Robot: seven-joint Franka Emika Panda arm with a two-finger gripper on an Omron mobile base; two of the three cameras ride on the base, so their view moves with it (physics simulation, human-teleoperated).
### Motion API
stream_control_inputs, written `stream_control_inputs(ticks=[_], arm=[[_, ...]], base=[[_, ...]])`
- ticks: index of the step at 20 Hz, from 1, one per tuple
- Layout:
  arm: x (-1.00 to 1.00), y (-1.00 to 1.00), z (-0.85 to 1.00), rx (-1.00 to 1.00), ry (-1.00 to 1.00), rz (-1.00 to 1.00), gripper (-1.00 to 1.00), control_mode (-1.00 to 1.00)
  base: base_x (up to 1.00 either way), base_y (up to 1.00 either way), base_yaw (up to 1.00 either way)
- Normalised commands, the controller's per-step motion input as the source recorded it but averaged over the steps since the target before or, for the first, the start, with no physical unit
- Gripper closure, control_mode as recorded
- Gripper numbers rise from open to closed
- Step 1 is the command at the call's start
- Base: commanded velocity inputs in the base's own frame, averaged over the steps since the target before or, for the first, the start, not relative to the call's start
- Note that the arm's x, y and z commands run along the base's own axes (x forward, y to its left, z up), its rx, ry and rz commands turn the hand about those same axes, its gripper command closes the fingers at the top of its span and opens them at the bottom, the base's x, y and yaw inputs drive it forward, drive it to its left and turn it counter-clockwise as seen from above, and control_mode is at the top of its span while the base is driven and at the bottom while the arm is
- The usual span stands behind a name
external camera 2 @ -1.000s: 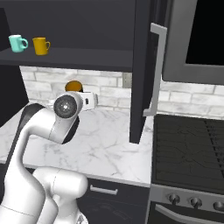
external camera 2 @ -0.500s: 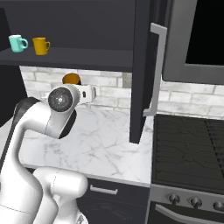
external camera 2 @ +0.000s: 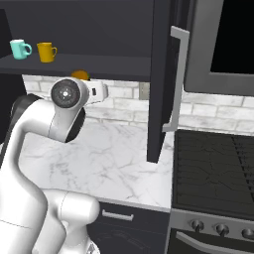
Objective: Pick the mug on the counter and place it in the cabinet with the handle facing the right, like the mugs already inside.
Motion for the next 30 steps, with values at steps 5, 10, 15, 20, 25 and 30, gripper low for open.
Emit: stream_control_inputs(ticks=[5,10,15,20,25,30], arm=[[0.2,0.0,0.07,0.0,0.0,0.0,1.0,-1.0],[0.26,0.0,0.13,0.0,0.0,0.0,1.0,-1.0],[0.36,0.0,0.06,0.0,-0.01,0.0,1.0,-1.0],[0.37,0.0,0.08,0.0,-0.02,0.0,1.0,-1.0],[0.44,0.0,0.0,0.0,0.0,0.0,1.0,-1.0],[0.42,0.0,0.0,0.0,0.0,0.0,1.0,-1.0]], base=[[0.0,0.0,0.0],[0.0,0.0,0.0],[0.0,0.0,0.0],[0.0,0.0,0.0],[0.0,0.0,0.0],[0.0,0.0,0.0]])
